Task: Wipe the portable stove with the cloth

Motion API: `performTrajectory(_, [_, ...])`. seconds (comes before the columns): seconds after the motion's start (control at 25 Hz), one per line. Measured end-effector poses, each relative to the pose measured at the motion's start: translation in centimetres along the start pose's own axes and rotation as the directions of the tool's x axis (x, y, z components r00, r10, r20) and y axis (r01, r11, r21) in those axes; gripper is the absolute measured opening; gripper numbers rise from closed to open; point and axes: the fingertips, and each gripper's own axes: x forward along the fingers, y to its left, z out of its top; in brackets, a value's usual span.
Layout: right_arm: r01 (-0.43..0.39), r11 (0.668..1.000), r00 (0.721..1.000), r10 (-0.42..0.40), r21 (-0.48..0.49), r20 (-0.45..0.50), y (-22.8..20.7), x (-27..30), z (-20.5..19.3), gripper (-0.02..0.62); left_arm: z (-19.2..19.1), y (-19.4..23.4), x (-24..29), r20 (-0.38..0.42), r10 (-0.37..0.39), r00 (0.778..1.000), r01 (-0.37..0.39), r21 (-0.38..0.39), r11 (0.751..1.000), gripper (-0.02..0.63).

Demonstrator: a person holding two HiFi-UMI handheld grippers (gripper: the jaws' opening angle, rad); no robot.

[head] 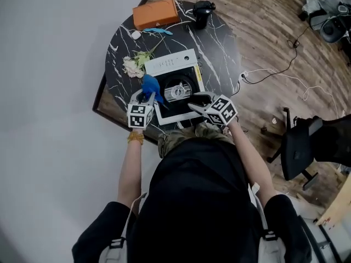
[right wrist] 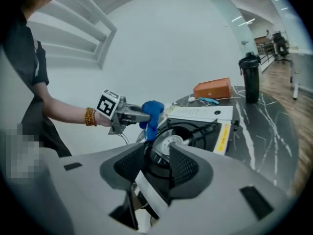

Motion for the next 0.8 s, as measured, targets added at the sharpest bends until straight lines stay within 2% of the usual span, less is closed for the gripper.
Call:
performTrajectory(0.08, [0.085,0.996,0.996,-0.086,0.037,0.008,-1.8,-1.0,-0.7,0.14,-0.8,3.0,2.1,-0.067,0.059,0.996,-0.063,-0.053,0.997,0.105])
performTrajectory(0.2, [0.172,0.979,0.985,-0.174,0.108,0.007,-3.8,-2.4,-1.8,0.14,-1.5,4.4,4.9,-0.146,0.061,0.987,-0.071,-0.06,0.996,0.106])
performTrajectory(0.28, [0.217,0.967,0.976,-0.218,0.133,-0.008,-4.7,-3.3,-2.5,0.14,-1.5,4.5,5.7,-0.154,0.044,0.987,-0.059,-0.094,0.994,0.1])
performTrajectory(0.4, [0.3,0.944,0.954,-0.298,0.134,-0.041,-5.8,-4.2,-4.1,0.14,-1.8,4.3,5.8,-0.152,0.016,0.988,-0.046,-0.196,0.98,0.081])
performTrajectory(0.48, [0.324,0.943,0.945,-0.319,0.076,-0.073,-6.0,-4.0,-5.2,0.141,-2.1,4.1,6.0,-0.184,0.006,0.983,-0.046,-0.212,0.976,0.074])
performTrajectory(0.56, [0.306,0.952,0.946,-0.304,-0.002,-0.115,-5.6,-3.2,-6.2,0.141,-2.2,4.0,6.1,-0.212,0.006,0.977,-0.05,-0.206,0.977,0.071])
performTrajectory(0.68, [0.202,0.97,0.949,-0.228,-0.138,-0.217,-3.6,-1.5,-7.8,0.2,-2.2,3.9,5.9,-0.232,0.003,0.973,-0.052,-0.208,0.977,0.069])
performTrajectory(0.72, [0.167,0.966,0.94,-0.216,-0.197,-0.263,-3.0,-1.1,-8.5,0.208,-2.3,3.7,5.7,-0.24,0.001,0.971,-0.052,-0.205,0.977,0.069])
performTrajectory(0.8, [0.134,0.939,0.916,-0.239,-0.317,-0.321,-2.6,-0.6,-9.5,0.213,-2.5,3.2,5.5,-0.25,-0.005,0.968,-0.046,-0.199,0.979,0.069])
